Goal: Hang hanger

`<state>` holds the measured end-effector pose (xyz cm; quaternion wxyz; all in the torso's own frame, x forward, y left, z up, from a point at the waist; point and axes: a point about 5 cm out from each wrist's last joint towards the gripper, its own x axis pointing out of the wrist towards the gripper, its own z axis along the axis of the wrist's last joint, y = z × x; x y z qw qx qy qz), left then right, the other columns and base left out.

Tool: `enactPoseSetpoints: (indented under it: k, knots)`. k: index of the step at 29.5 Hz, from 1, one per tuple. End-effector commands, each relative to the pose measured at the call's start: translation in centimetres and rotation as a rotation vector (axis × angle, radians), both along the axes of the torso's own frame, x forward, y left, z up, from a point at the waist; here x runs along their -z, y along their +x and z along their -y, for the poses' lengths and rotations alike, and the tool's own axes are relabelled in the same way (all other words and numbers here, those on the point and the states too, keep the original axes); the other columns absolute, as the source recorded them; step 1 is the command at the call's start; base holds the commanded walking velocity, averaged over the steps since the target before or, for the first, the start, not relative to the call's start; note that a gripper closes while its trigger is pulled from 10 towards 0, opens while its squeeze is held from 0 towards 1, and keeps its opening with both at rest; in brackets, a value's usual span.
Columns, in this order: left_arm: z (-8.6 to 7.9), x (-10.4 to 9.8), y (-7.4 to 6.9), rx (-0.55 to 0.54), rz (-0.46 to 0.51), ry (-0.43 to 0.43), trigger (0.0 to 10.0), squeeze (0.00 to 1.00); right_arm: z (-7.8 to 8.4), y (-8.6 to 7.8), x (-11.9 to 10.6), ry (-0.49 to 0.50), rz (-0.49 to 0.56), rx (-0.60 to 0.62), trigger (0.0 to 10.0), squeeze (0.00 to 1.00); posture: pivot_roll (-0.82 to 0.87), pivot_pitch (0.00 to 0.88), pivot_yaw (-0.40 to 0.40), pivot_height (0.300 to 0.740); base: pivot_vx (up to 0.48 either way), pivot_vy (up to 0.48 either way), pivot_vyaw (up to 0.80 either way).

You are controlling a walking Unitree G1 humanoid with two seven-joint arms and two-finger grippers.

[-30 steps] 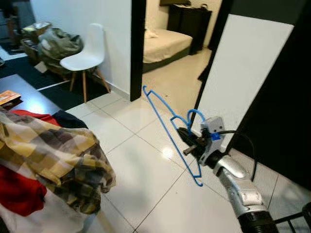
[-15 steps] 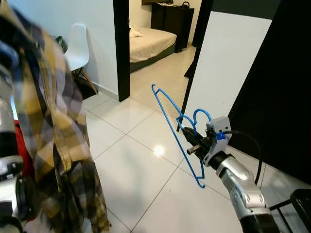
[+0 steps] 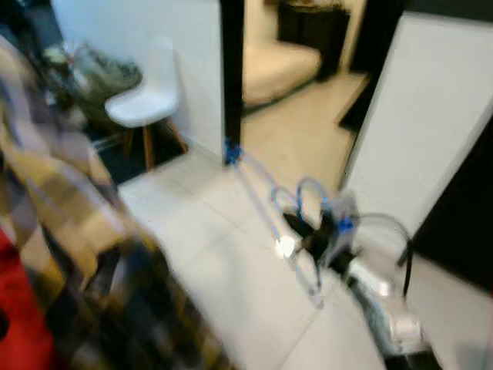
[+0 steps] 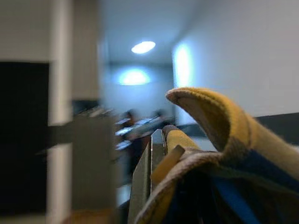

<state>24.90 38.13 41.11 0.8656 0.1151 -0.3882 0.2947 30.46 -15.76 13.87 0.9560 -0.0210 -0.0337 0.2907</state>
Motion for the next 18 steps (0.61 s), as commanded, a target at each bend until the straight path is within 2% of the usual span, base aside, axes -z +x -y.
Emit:
enactPoseSetpoints:
  k: [1,4,6,7,9,10,11,12,13,14,15,16,17,18]
  knots:
    - [-1.5,0.8,-1.2,-0.083,-0.010,-0.056,10.0,0.00,-0.5,0.0,0.0,-0.009,0.000,-0.023,10.0,0.00,-0.02,0.000,-0.046,0.740,0.480,0.000,0.74]
    - [-1.5,1.9,-1.0,-0.088,-0.040,-0.083,10.0,0.00,-0.5,-0.1,0.0,-0.007,-0.001,-0.027,10.0,0.00,-0.02,0.000,-0.044,0.740,0.480,0.000,0.74]
    - [-1.1,5.4,0.0,-0.101,-0.170,-0.154,10.0,0.00,-0.3,0.0,0.0,0.035,-0.013,-0.017,10.0,0.00,-0.02,0.000,-0.038,0.740,0.259,0.000,0.74]
    - [-1.1,5.4,0.0,-0.101,-0.170,-0.154,10.0,0.00,-0.3,0.0,0.0,0.035,-0.013,-0.017,10.0,0.00,-0.02,0.000,-0.038,0.740,0.259,0.000,0.74]
    - [1.0,13.6,1.7,-0.001,-0.375,-0.387,10.0,0.00,0.2,0.0,0.0,0.050,-0.021,-0.002,10.0,0.00,-0.01,0.000,-0.040,0.740,0.000,0.000,0.00]
    - [1.0,13.6,1.7,-0.001,-0.375,-0.387,10.0,0.00,0.2,0.0,0.0,0.050,-0.021,-0.002,10.0,0.00,-0.01,0.000,-0.040,0.740,0.000,0.000,0.00]
    - [2.2,17.3,1.9,0.035,-0.458,-0.490,10.0,0.00,0.3,0.0,0.0,0.047,-0.025,0.004,10.0,0.00,-0.01,0.000,-0.041,0.740,0.000,0.000,0.00]
    - [2.2,17.3,1.9,0.035,-0.458,-0.490,10.0,0.00,0.3,0.0,0.0,0.047,-0.025,0.004,10.0,0.00,-0.01,0.000,-0.041,0.740,0.000,0.000,0.00]
    - [3.2,20.0,1.9,0.058,-0.543,-0.551,10.0,0.00,0.4,0.0,0.1,0.045,-0.028,0.008,10.0,0.00,0.00,0.000,-0.044,0.740,0.000,0.000,0.00]
    - [3.2,20.0,1.9,0.058,-0.543,-0.551,10.0,0.00,0.4,0.0,0.1,0.045,-0.028,0.008,10.0,0.00,0.00,0.000,-0.044,0.740,0.000,0.000,0.00]
    - [4.4,22.4,2.5,0.130,-0.628,-0.599,10.0,0.00,0.4,0.1,0.2,0.041,-0.035,0.012,10.0,0.00,0.00,0.000,-0.050,0.740,0.000,0.000,0.00]
    - [4.4,22.4,2.5,0.130,-0.628,-0.599,10.0,0.00,0.4,0.1,0.2,0.041,-0.035,0.012,10.0,0.00,0.00,0.000,-0.050,0.740,0.000,0.000,0.00]
    - [5.6,23.9,3.1,0.195,-0.688,-0.615,10.0,0.00,0.3,0.2,0.3,0.037,-0.040,0.014,10.0,0.00,0.01,0.000,-0.052,0.740,0.000,0.000,0.00]
    - [5.6,23.9,3.1,0.195,-0.688,-0.615,10.0,0.00,0.3,0.2,0.3,0.037,-0.040,0.014,10.0,0.00,0.01,0.000,-0.052,0.740,0.000,0.000,0.00]
